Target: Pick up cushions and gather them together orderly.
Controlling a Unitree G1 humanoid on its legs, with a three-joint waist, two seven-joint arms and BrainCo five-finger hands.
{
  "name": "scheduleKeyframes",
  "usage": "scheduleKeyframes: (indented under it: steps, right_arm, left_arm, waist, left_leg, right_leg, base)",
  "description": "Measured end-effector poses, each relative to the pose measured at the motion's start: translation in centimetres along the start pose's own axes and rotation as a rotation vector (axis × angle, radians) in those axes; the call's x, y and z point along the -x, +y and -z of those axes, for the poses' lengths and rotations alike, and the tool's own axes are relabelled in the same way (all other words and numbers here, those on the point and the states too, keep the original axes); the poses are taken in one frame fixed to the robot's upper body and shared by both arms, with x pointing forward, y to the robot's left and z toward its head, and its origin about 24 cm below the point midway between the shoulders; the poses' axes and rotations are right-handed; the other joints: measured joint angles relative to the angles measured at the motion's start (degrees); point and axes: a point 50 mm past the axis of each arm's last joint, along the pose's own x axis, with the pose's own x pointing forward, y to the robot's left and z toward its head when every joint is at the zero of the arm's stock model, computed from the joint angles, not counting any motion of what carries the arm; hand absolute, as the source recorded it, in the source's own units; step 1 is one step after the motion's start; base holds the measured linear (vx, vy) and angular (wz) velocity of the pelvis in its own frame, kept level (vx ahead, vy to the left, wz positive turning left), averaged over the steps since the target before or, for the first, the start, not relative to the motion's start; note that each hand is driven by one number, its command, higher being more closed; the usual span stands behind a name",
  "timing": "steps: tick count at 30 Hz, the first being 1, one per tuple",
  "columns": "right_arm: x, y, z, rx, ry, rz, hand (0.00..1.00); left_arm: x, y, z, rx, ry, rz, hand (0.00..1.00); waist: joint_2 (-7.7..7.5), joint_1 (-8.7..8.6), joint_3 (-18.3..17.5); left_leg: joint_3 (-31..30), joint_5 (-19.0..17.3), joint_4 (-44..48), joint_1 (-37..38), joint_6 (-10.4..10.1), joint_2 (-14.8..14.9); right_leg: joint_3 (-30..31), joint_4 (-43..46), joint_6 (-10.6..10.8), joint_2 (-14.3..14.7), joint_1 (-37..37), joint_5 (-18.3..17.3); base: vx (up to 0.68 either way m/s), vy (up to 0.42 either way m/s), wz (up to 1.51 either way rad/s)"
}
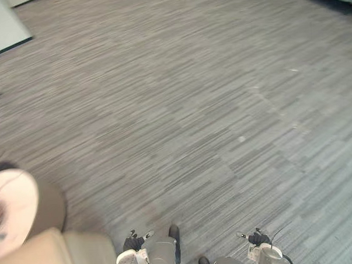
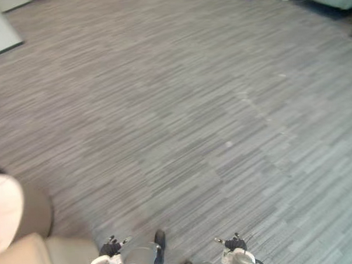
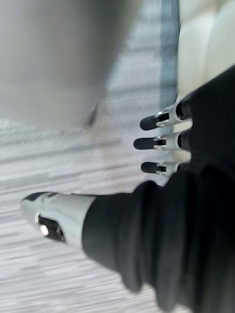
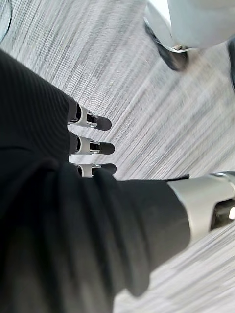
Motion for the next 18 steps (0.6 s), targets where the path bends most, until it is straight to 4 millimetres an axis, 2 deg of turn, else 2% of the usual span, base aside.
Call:
scheduleKeyframes:
  steps: [1,2,3,4,5,6,7,8,9,10,11,12,13,14,15,16,17,18]
  right_arm:
    - [0.1,0.4,0.2,-0.001,0.005,-0.014,0.00]
    - [0.1,0.6,0.2,-0.005,0.006,-0.021,0.00]
    - [0.1,0.7,0.2,-0.005,0.005,-0.023,0.00]
    - [0.1,0.8,0.2,-0.005,0.005,-0.026,0.00]
    - [0.0,0.8,0.1,-0.003,0.003,-0.026,0.00]
    - [0.0,0.9,0.0,-0.003,0.002,-0.028,0.00]
    - [0.0,1.1,-0.3,-0.003,-0.003,-0.031,0.00]
    - [-0.2,1.0,-0.7,-0.003,-0.012,-0.028,0.00]
    - [-0.2,0.8,-0.6,-0.004,-0.008,-0.022,0.00]
    - [-0.1,-0.2,0.0,-0.014,0.011,0.006,0.00]
    - [-0.2,-1.5,0.1,-0.024,0.028,0.047,0.00]
    - [-0.2,-2.1,0.4,-0.035,0.035,0.065,0.00]
    - [-0.1,-3.0,0.6,-0.059,0.039,0.094,0.00]
    - [0.0,-3.3,0.8,-0.066,0.043,0.103,0.00]
    - [0.2,-3.7,1.5,-0.079,0.055,0.117,0.00]
    - [0.4,-3.9,1.9,-0.079,0.061,0.122,0.00]
    - [0.4,-3.8,1.9,-0.078,0.059,0.122,0.00]
    - [0.6,-3.6,2.2,-0.071,0.058,0.117,0.00]
  left_arm:
    - [-0.1,-0.2,-0.1,-0.030,0.007,0.013,0.00]
    - [-0.1,-0.5,0.0,-0.054,0.015,0.027,0.00]
    - [-0.1,-0.7,0.0,-0.061,0.014,0.035,0.00]
    - [0.0,-1.2,-0.1,-0.087,0.011,0.053,0.00]
    - [0.0,-1.3,-0.1,-0.108,0.006,0.063,0.00]
    - [-0.1,-1.4,-0.4,-0.117,-0.002,0.067,0.00]
    - [-0.3,-1.6,-1.1,-0.139,-0.021,0.076,0.00]
    - [-0.6,-1.9,-2.1,-0.179,-0.045,0.092,0.00]
    - [-0.7,-1.8,-2.2,-0.197,-0.047,0.094,0.00]
    - [-0.7,-1.8,-2.0,-0.218,-0.038,0.100,0.00]
    - [-0.5,-2.7,-1.3,-0.206,-0.009,0.122,0.00]
    - [-0.4,-2.9,-0.8,-0.195,0.005,0.126,0.00]
    - [-0.2,-3.3,-0.3,-0.166,0.020,0.129,0.00]
    - [-0.2,-3.4,-0.3,-0.157,0.020,0.128,0.00]
    - [-0.1,-3.6,-0.5,-0.139,0.013,0.129,0.00]
    - [-0.2,-3.6,-0.8,-0.118,-0.003,0.127,0.00]
    - [-0.2,-3.6,-1.0,-0.115,-0.009,0.126,0.00]
    - [-0.2,-3.5,-1.3,-0.118,-0.027,0.125,0.00]
  waist:
    - [0.16,-0.06,0.2]
    - [0.56,-0.05,0.4]
    - [0.90,0.07,0.5]
    - [1.76,0.15,0.8]
    - [1.93,0.13,0.4]
    - [1.72,0.11,0.3]
    - [1.37,-0.20,0.1]
    - [0.94,-1.42,0.2]
    - [0.58,-2.08,0.1]
    - [-1.07,-3.45,0.5]
    - [1.92,-3.43,1.5]
    - [2.41,-3.20,1.2]
    - [3.19,-3.28,1.5]
    - [3.47,-3.51,1.7]
    - [3.53,-3.60,1.8]
    - [3.19,-3.36,2.2]
    - [3.05,-3.26,2.3]
    - [2.59,-2.66,2.4]
  left_leg:
    - [0.9,-0.8,-0.5,3.2,0.9,0.5]
    - [2.3,-1.0,-1.4,6.7,1.3,1.3]
    - [3.2,-1.0,-1.8,8.4,1.3,1.6]
    - [5.3,-1.0,-3.4,12.5,1.4,2.3]
    - [6.7,-1.0,-4.7,14.8,1.4,2.8]
    - [6.9,-1.0,-5.2,15.4,1.4,2.9]
    - [7.2,-1.0,-5.9,16.1,1.4,3.3]
    - [6.8,-1.1,-6.5,16.1,1.2,3.6]
    - [6.5,-1.4,-6.4,16.1,0.8,3.2]
    - [4.3,-2.7,-5.7,17.3,-1.0,1.3]
    - [3.3,-4.4,-4.1,18.8,-2.1,3.2]
    - [3.2,-4.4,-2.3,18.6,-2.2,3.3]
    - [3.0,-4.5,3.9,16.9,-2.7,4.0]
    - [2.7,-4.3,7.5,15.6,-3.1,4.6]
    - [1.9,-1.8,19.7,11.0,-5.8,6.4]
    - [1.4,-1.5,32.4,6.7,-6.3,9.0]
    - [1.7,-2.1,35.5,5.6,-5.7,9.6]
    - [3.2,-4.0,40.4,2.4,-4.3,10.6]
  right_leg:
    - [-4.7,8.7,3.8,-1.0,-3.6,1.7]
    - [-8.7,12.7,2.8,-2.9,-5.2,1.5]
    - [-11.3,13.0,1.5,-4.4,-5.5,1.3]
    - [-19.9,10.6,-2.8,-9.0,-5.7,0.4]
    - [-27.6,6.8,-5.3,-12.8,-6.8,0.2]
    - [-30.0,5.1,-5.9,-13.7,-7.4,0.5]
    - [-33.6,0.6,-7.4,-14.4,-9.2,1.7]
    - [-33.8,-9.5,-8.5,-12.7,-11.7,6.7]
    - [-32.9,-13.7,-9.2,-12.0,-11.5,10.5]
    - [-30.8,-17.0,-13.5,-12.3,-11.5,17.1]
    - [-30.9,-13.7,-14.1,-10.9,-11.1,15.7]
    - [-30.5,-13.6,-13.7,-10.8,-10.9,14.0]
    - [-29.9,-13.2,-14.1,-10.5,-9.9,12.2]
    - [-29.8,-13.4,-14.1,-10.3,-9.1,11.7]
    - [-29.8,-14.1,-14.5,-9.8,-6.4,10.5]
    - [-29.3,-14.8,-15.1,-9.0,-2.8,9.0]
    - [-29.0,-14.8,-15.4,-8.8,-1.7,8.4]
    - [-28.1,-14.9,-15.7,-8.7,1.3,6.5]
  base:
    - [0.39,0.171,-1.07]
    - [0.38,0.162,-1.12]
    - [0.33,0.166,-1.14]
    - [0.29,0.133,-1.04]
    - [0.28,0.101,-0.93]
    - [0.30,0.010,-0.67]
    - [0.31,-0.071,-0.42]
    - [0.31,-0.100,-0.30]
    - [0.34,-0.130,0.06]
    - [0.44,-0.150,-0.09]
    - [0.44,-0.138,-0.20]
    - [0.43,-0.142,-0.54]
    - [0.21,-0.076,-0.27]
    - [0.29,-0.122,-0.12]
    - [0.32,-0.117,-0.01]
    - [0.37,-0.136,-0.10]
    - [0.32,-0.094,-0.39]
    - [0.23,-0.054,-0.45]
